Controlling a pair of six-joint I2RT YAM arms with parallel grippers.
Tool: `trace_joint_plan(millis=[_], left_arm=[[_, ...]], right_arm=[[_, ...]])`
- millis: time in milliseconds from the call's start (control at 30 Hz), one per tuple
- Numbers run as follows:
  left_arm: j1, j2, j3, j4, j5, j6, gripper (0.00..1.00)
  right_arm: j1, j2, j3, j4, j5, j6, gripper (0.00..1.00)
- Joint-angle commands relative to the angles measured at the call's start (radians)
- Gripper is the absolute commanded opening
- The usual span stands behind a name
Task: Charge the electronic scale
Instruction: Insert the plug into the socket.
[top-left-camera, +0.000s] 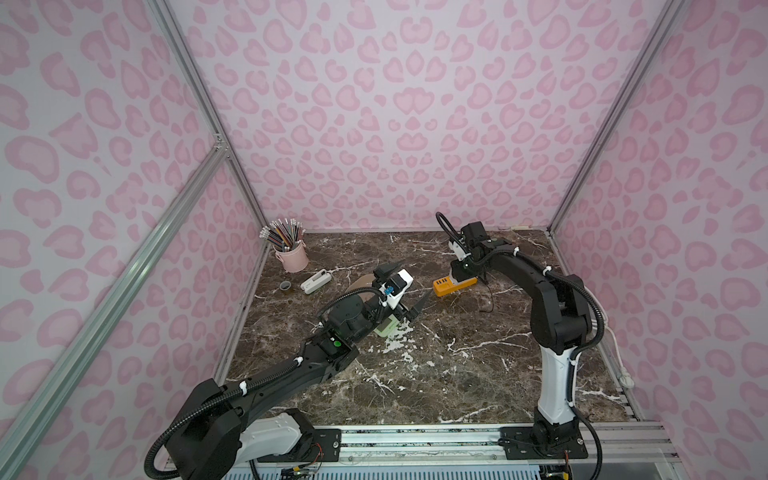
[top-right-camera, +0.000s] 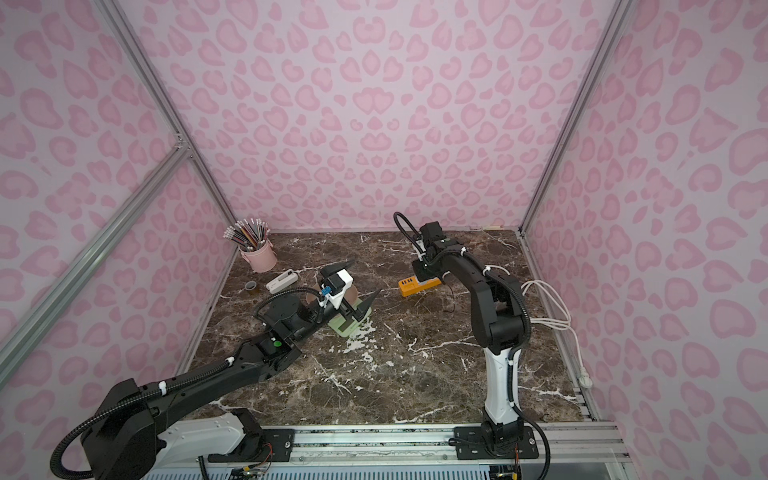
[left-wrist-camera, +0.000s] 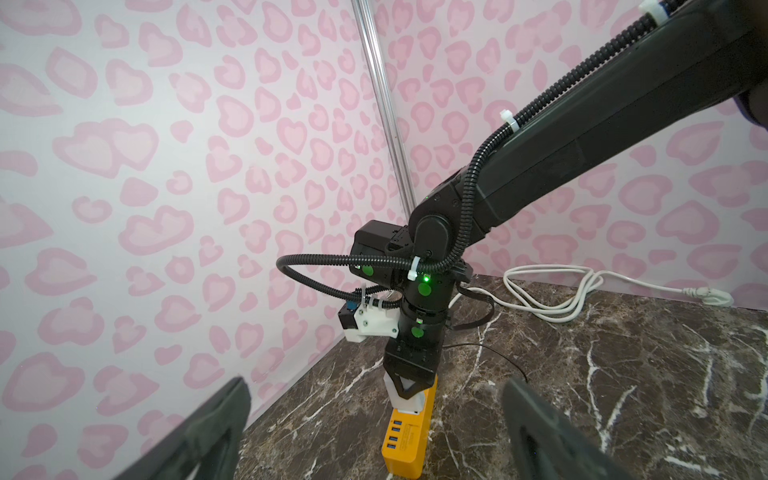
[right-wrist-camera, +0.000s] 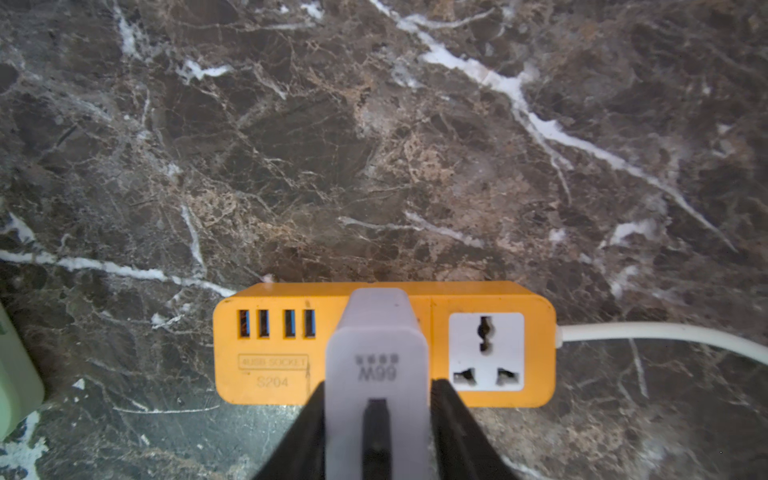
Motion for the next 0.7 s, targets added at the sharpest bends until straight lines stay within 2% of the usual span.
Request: trace_joint_plan(millis=[0, 67, 233, 467, 667], left_arm=[[0.0, -0.004, 0.011, -0.008, -0.008, 0.011, 0.96], [0.0, -0.005, 0.009, -0.009, -0.012, 0.014, 0.96], [0.0, 0.002, 0.006, -0.005, -0.019, 0.015, 0.96], [0.0, 0.03, 0.012, 0.031, -0.034, -0.018, 0.96], [0.0, 0.07, 0.027, 0.055, -0.004, -0.047, 0.96]], right_arm=[[-0.008, -0.019, 0.063, -0.042, -0.036, 0.017, 0.61], [-0.017, -0.053, 0.064, -0.035, -0.047, 0.03, 0.68], [-0.025, -0.168, -0.05, 0.012, -0.088, 0.064, 0.74], [-0.044, -0.427, -0.411, 0.193, -0.101, 0.161, 0.75], [-0.085, -0.621, -0.685, 0.355, -0.035, 0.243, 0.76]])
